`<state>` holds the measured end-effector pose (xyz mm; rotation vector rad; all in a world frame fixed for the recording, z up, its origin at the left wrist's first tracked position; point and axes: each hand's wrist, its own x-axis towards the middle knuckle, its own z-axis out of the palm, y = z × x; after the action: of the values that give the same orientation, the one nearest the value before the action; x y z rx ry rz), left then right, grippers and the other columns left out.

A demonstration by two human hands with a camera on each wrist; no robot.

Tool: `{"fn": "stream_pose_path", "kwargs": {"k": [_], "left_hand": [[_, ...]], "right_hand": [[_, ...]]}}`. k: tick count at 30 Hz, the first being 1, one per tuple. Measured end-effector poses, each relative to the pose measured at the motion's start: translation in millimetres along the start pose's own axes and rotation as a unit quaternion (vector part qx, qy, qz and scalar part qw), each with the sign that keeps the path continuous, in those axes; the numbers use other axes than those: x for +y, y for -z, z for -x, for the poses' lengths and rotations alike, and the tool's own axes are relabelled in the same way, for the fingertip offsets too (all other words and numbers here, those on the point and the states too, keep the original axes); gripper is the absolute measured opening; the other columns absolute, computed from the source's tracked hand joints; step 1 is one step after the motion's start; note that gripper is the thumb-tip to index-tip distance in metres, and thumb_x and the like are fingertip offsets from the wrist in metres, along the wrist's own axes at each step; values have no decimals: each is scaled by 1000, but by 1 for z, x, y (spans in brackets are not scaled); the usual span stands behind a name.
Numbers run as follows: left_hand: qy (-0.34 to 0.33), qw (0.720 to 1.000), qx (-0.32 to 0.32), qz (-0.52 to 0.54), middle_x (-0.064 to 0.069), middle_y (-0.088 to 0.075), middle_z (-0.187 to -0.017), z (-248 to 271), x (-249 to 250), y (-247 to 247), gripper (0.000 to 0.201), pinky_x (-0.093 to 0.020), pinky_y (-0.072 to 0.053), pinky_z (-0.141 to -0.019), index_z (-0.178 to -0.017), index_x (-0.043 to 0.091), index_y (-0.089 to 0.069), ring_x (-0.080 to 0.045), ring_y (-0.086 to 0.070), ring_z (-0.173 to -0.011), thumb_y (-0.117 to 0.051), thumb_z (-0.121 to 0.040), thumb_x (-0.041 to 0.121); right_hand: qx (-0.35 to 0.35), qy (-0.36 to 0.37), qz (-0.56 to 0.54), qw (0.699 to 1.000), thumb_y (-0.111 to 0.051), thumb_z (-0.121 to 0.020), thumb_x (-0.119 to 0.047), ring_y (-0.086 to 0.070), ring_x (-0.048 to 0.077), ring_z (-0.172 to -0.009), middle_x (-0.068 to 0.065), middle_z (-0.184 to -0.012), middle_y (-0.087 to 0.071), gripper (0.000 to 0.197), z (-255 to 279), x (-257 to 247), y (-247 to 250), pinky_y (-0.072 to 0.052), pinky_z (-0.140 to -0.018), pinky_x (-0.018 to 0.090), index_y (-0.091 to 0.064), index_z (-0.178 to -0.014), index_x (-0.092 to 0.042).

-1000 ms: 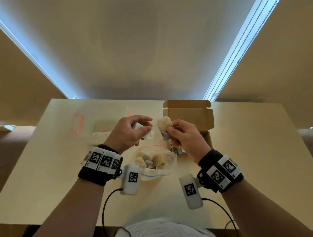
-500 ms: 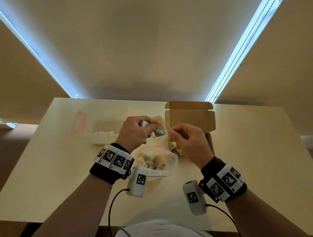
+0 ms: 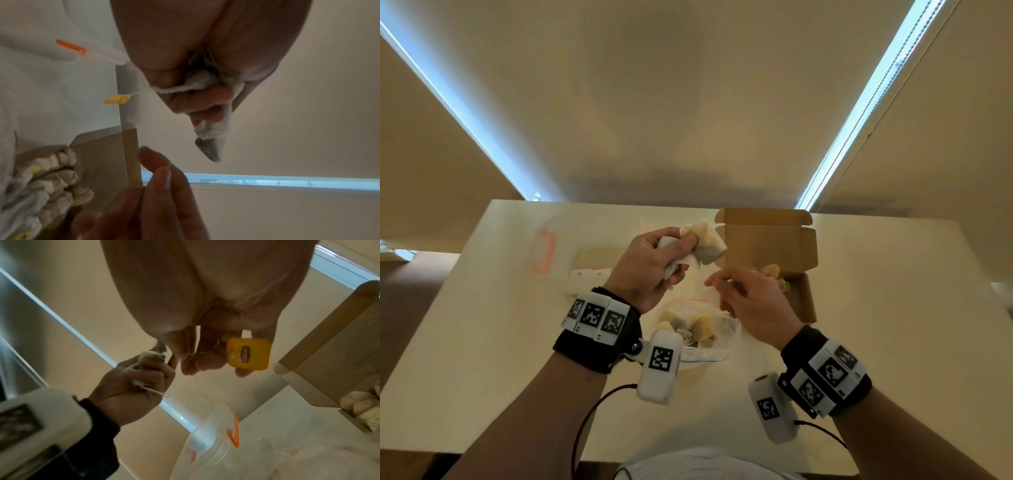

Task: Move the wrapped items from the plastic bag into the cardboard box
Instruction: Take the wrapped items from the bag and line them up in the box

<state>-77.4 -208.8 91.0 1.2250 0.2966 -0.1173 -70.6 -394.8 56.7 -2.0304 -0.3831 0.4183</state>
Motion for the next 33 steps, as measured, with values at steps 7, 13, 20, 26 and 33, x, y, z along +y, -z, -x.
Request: {"fn": "stream_pose_path", "kwargs": {"k": [7, 13, 20, 26, 33], "left_hand": [[-72, 982, 115, -129, -8, -60, -69, -5, -7, -5, 10, -22, -37, -38, -96, 15, -63, -11, -52, -46, -66, -91, 8], [-116, 943, 147, -274, -1, -67, -75, -6, -13, -7, 15, -22, -45, -39, -101, 19, -66, -6, -59, -47, -70, -87, 14], [-153, 914, 93, -365, 1, -70, -71, -2, -25, -10, 19, -32, -52, -42, -78, 32, -67, -25, -65, -60, -69, -85, 14], [-88, 955, -11, -284, -3, -69, -70, 7, -26, -18, 6, -24, -43, -40, -90, 14, -72, -9, -58, -48, -67, -92, 16], [-50, 975, -40, -212, -13, -64, -71, 8, -28, -18, 14, -25, -42, -40, -97, 6, -70, -21, -55, -52, -59, -97, 14]], "right_hand": [[-90, 49, 89, 991, -46, -101, -12, -60, -1, -77, -10, -84, -68, 27, 23, -10, 13, -45, -69, 14, -62, -119, -25], [-12, 115, 131, 985, -73, -85, -36, -63, 2, -75, -17, -79, -67, 17, 29, -30, 33, -50, -73, 16, -59, -88, -28], [-47, 110, 63, 991, -67, -91, -11, -66, -1, -76, -15, -89, -72, 18, 16, -43, 50, -52, -67, 14, -75, -103, -23], [93, 51, 4, 994, -79, -81, -13, -70, 2, -85, -11, -90, -73, 18, -5, -29, 41, -60, -80, 28, -71, -96, -20], [146, 23, -6, 989, -83, -77, -21, -67, -5, -79, -12, -81, -70, 27, -10, -20, 33, -53, -67, 9, -64, -95, -24]]}}
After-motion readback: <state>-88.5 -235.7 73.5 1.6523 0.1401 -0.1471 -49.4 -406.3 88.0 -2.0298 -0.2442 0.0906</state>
